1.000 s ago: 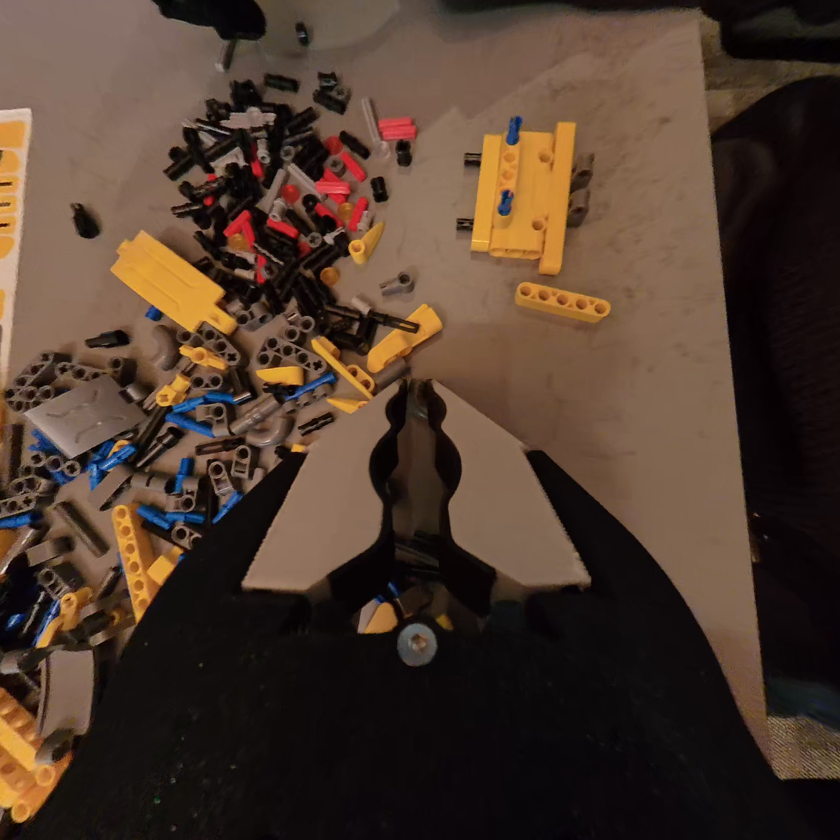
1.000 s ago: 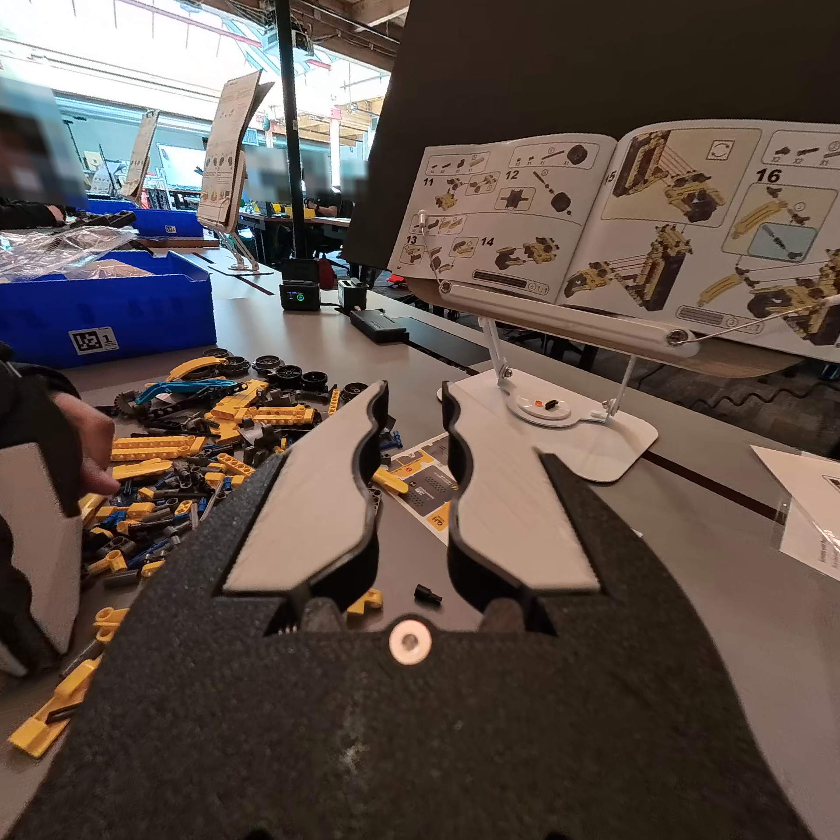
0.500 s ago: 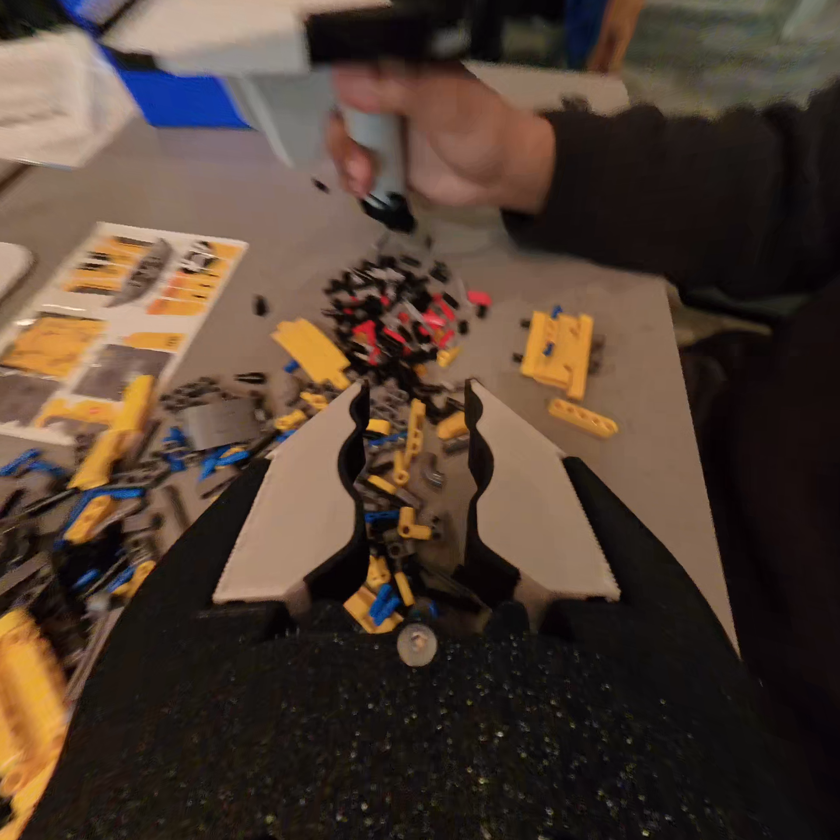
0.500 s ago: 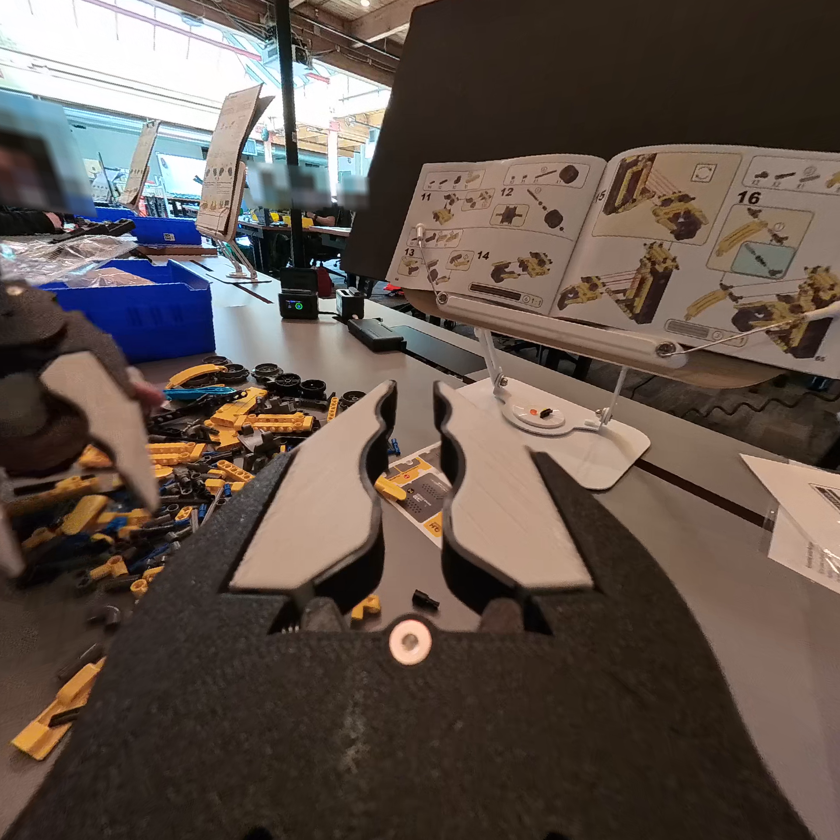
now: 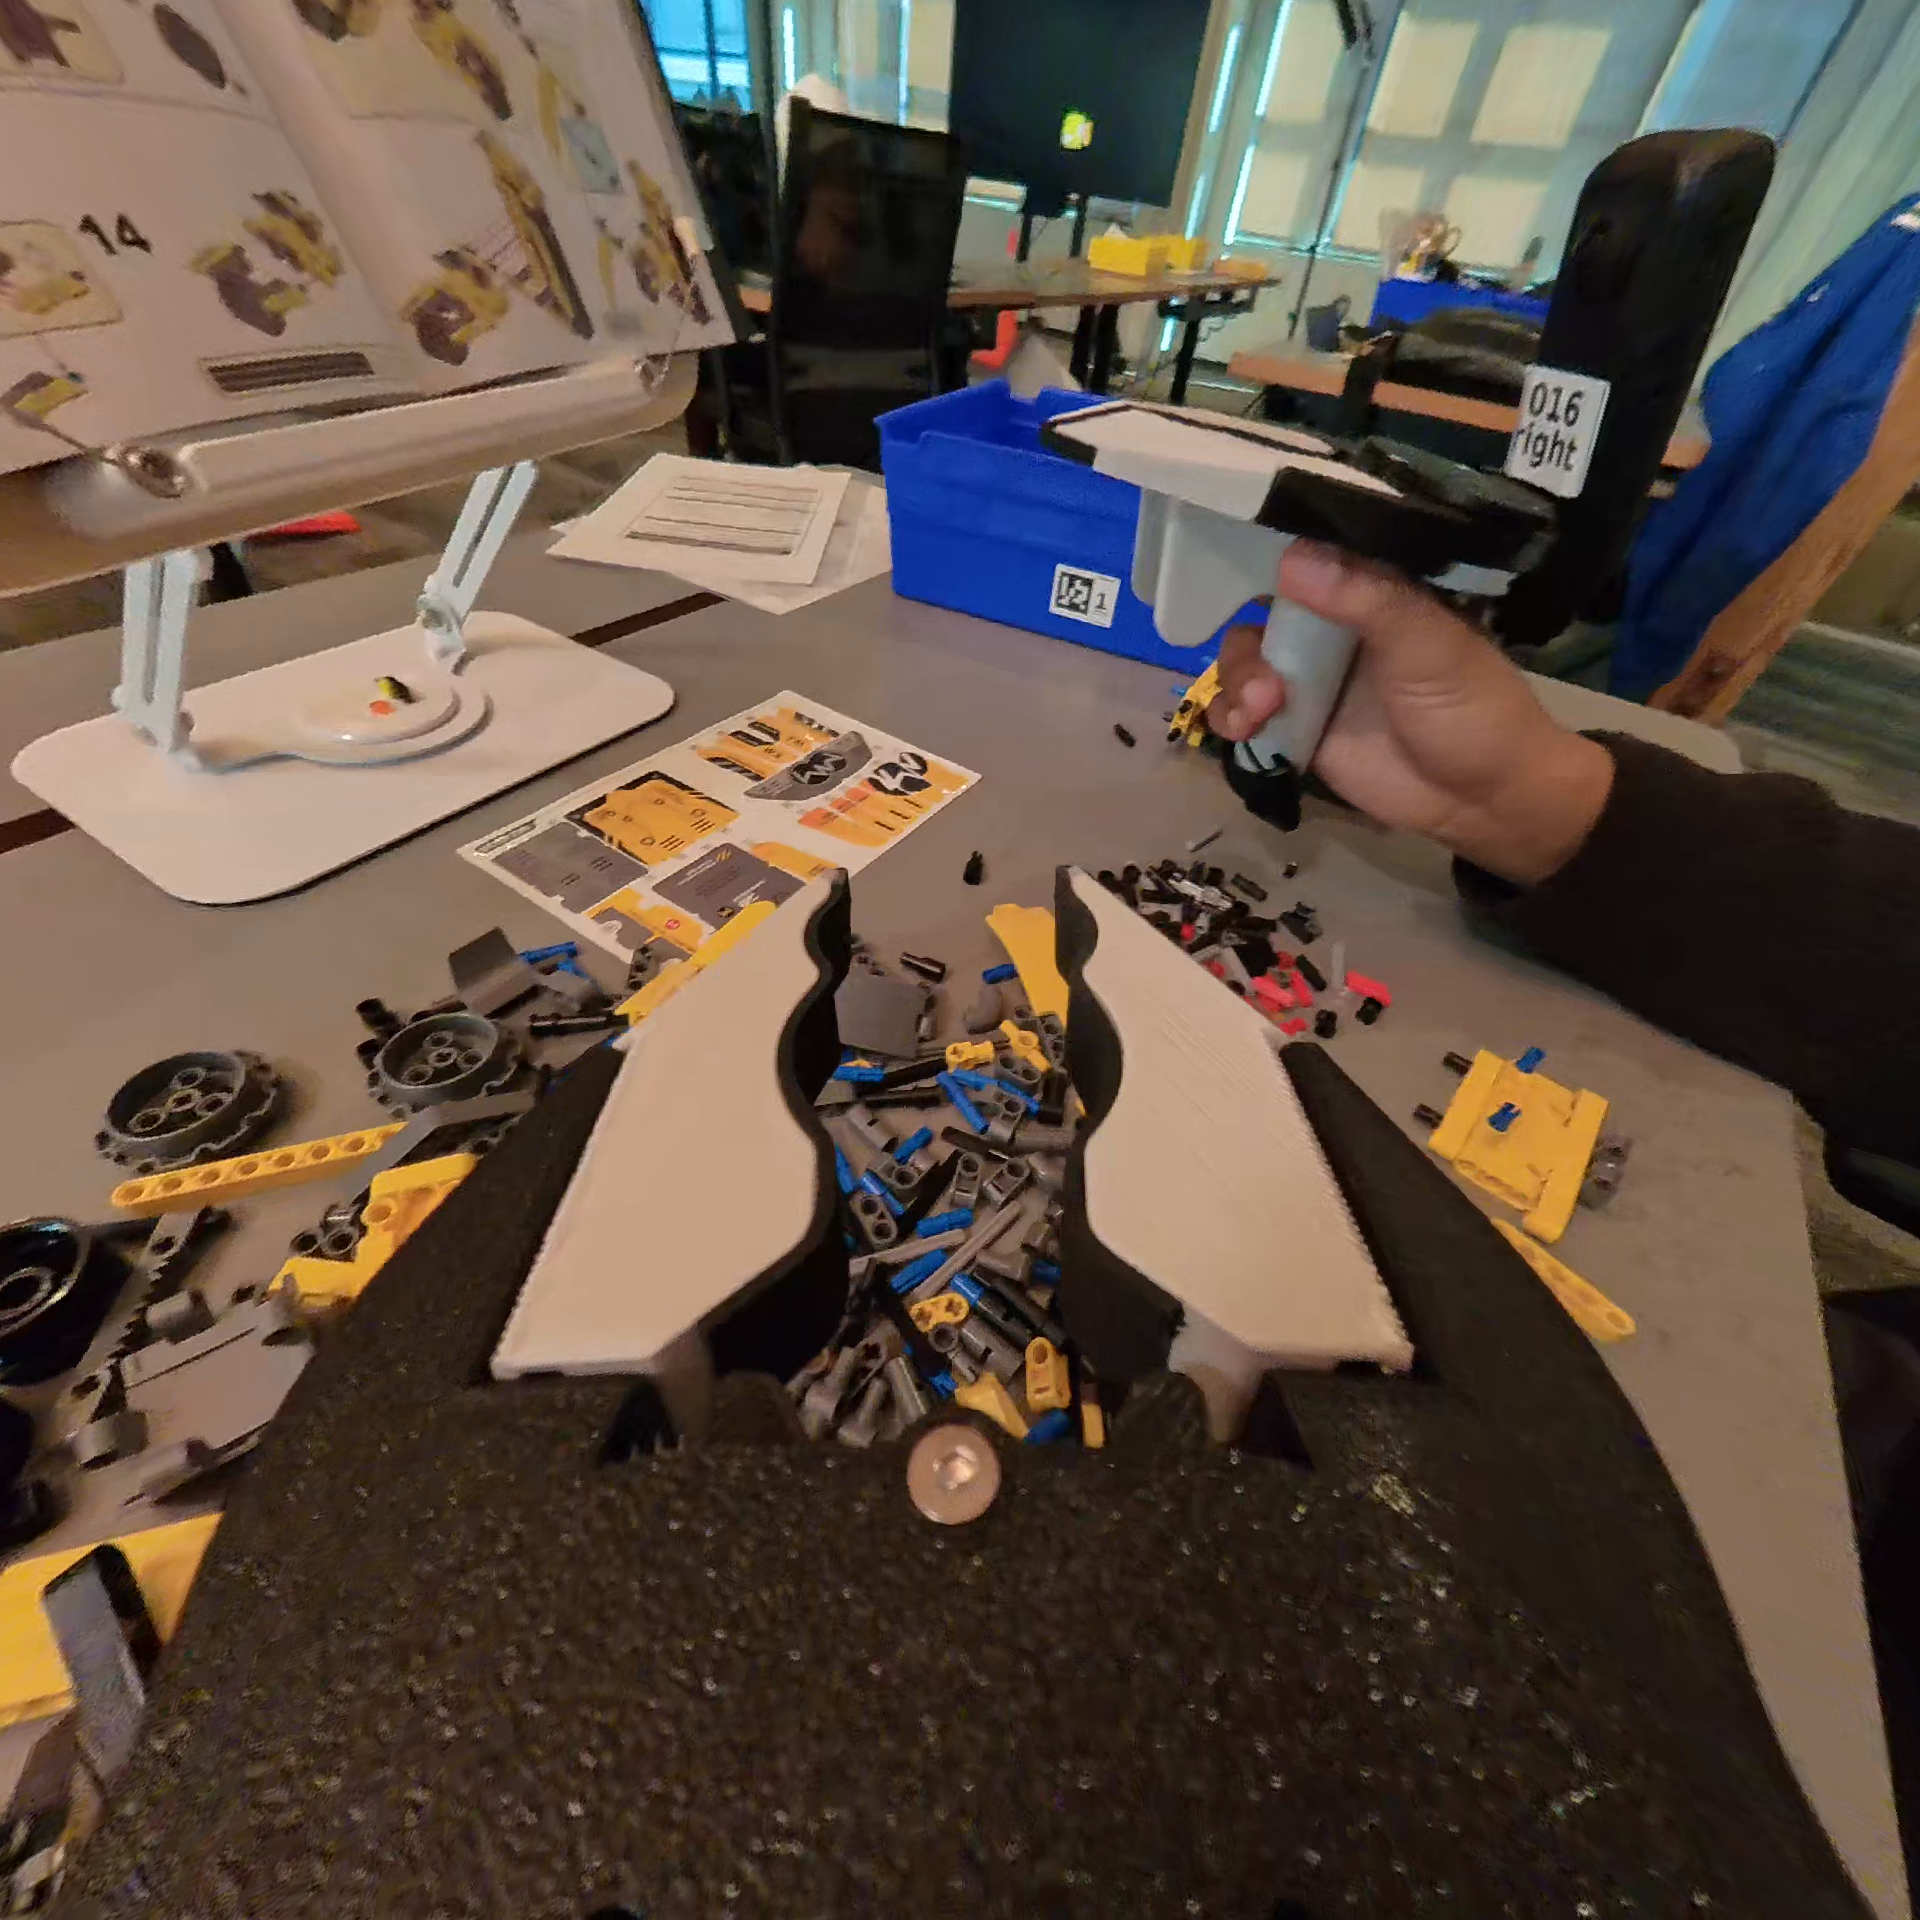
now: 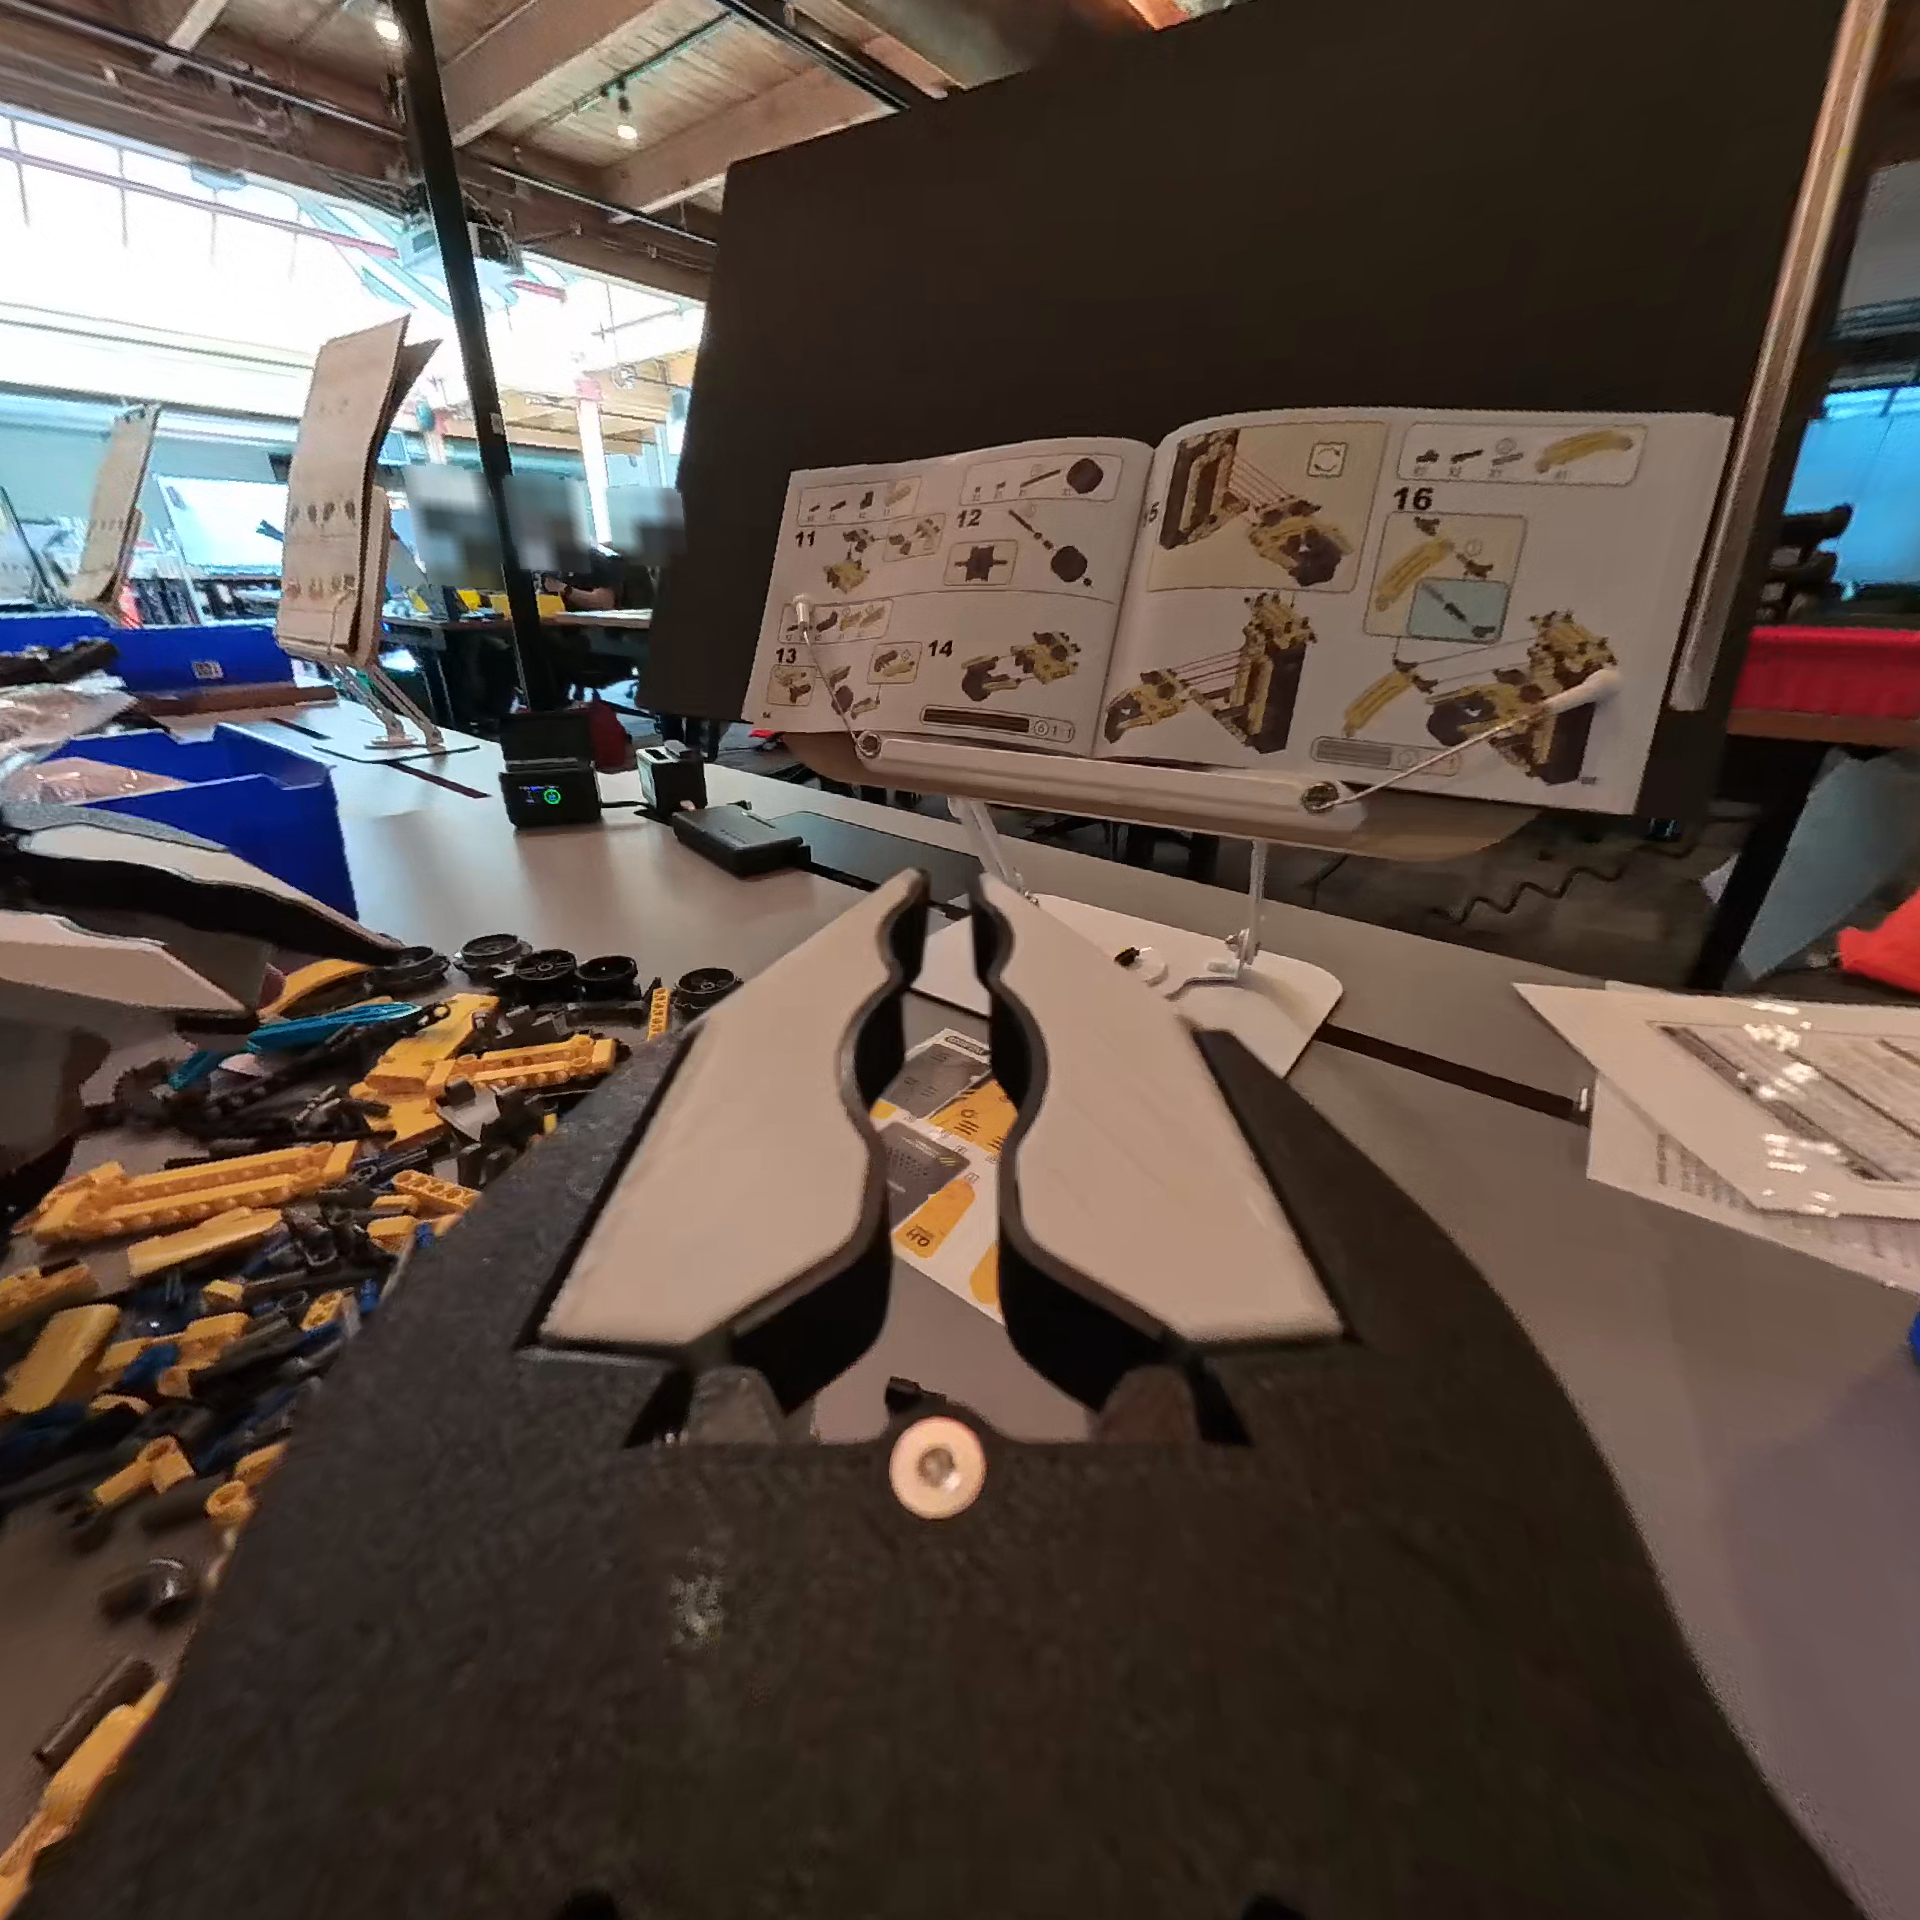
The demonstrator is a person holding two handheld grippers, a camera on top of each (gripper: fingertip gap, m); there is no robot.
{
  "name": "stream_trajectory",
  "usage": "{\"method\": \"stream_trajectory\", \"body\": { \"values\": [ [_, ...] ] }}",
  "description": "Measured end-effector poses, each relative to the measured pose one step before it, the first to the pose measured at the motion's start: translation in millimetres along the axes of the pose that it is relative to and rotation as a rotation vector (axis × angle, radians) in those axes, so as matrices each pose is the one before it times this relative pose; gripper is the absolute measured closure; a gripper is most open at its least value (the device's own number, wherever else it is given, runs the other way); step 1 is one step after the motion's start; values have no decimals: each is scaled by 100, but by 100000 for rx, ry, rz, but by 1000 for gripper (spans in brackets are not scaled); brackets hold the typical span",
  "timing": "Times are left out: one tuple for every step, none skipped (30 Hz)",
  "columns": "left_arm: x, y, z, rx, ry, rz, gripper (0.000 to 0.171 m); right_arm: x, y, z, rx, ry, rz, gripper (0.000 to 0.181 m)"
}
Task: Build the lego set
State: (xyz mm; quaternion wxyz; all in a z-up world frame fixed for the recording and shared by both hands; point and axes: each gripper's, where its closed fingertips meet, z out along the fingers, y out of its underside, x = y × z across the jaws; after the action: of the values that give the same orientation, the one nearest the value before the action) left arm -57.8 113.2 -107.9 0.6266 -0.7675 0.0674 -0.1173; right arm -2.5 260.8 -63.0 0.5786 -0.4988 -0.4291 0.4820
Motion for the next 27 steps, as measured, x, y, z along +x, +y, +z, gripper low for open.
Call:
{"method": "stream_trajectory", "body": {
  "values": [
    [-141, -125, -55, 756, -1479, 962, 133, 167, 163, 53, -752, 128, 2198, 165],
    [-83, -119, -29, 747, -1230, 949, 133, 96, 276, 111, -1660, -15, 2910, 156],
    [-128, -46, -5, 353, -1447, 948, 133, -129, 453, 155, -2952, -1287, 3527, 152],
    [-193, 32, 22, -152, -1791, 1250, 133, -430, 677, 178, -4767, -3340, 3850, 152],
    [-231, 103, 25, -656, -2022, 1370, 133, -677, 771, 209, -5717, -5037, 3814, 153],
    [-159, 132, 23, -907, -1470, 1265, 133, -698, 638, 243, -4624, -5185, 3304, 154],
    [36, 183, 28, -1245, -144, 925, 133, -461, 426, 199, -2708, -3423, 2357, 155],
    [279, 239, 32, -1642, 1570, 219, 133, -176, 273, 118, -1225, -1193, 1122, 155],
    [317, 203, 58, -1268, 2046, -550, 134, -45, 157, 83, -649, 48, -274, 155],
    [161, 107, 52, -564, 1049, -759, 135, 11, 126, 58, -715, 661, -1287, 155],
    [-14, 60, 37, -318, -51, -374, 135, -7, 92, 38, -688, 755, -1681, 155],
    [-77, 53, 2, -262, -568, 342, 135, -151, 37, 45, -419, -40, -1697, 156],
    [-113, 3, -13, -76, -943, 771, 135, -299, -3, 49, -209, -908, -1485, 160],
    [-93, -59, -34, 299, -1019, 905, 135, -418, -5, 53, -71, -1687, -1279, 165],
    [-60, -94, -33, 489, -841, 808, 135, -493, -22, 75, 173, -2148, -1088, 168],
    [-40, -65, -22, 396, -586, 540, 135, -466, -9, 95, 325, -1951, -834, 170],
    [-60, -15, -5, 129, -536, 257, 135, -364, 44, 123, 88, -1415, -666, 171],
    [-84, 31, 15, -117, -535, 87, 135, -296, 117, 127, -336, -1058, -685, 171],
    [-94, 73, 32, -405, -504, -86, 135, -222, 156, 139, -595, -740, -741, 172],
    [-87, 66, 28, -335, -479, -110, 135, -152, 131, 128, -581, -348, -711, 172],
    [-106, 28, 16, -87, -678, -27, 135, -91, 102, 86, -376, -117, -513, 172],
    [-122, -1, 10, 69, -903, 224, 135, -89, 53, 61, -89, -187, -209, 171],
    [-141, 18, 8, -8, -1009, 432, 135, -73, 5, 38, 169, -363, 120, 172],
    [-118, 17, 1, -70, -849, 425, 135, -73, -27, 21, 318, -451, 444, 172],
    [-44, 3, 1, -35, -395, 270, 135, -69, -60, -10, 414, -537, 689, 172],
    [-3, -8, 5, 52, -66, 57, 135, -58, -78, -17, 528, -633, 735, 172],
    [21, -6, 4, 41, 64, -35, 135, -35, -83, -34, 573, -506, 615, 172]
  ]
}}
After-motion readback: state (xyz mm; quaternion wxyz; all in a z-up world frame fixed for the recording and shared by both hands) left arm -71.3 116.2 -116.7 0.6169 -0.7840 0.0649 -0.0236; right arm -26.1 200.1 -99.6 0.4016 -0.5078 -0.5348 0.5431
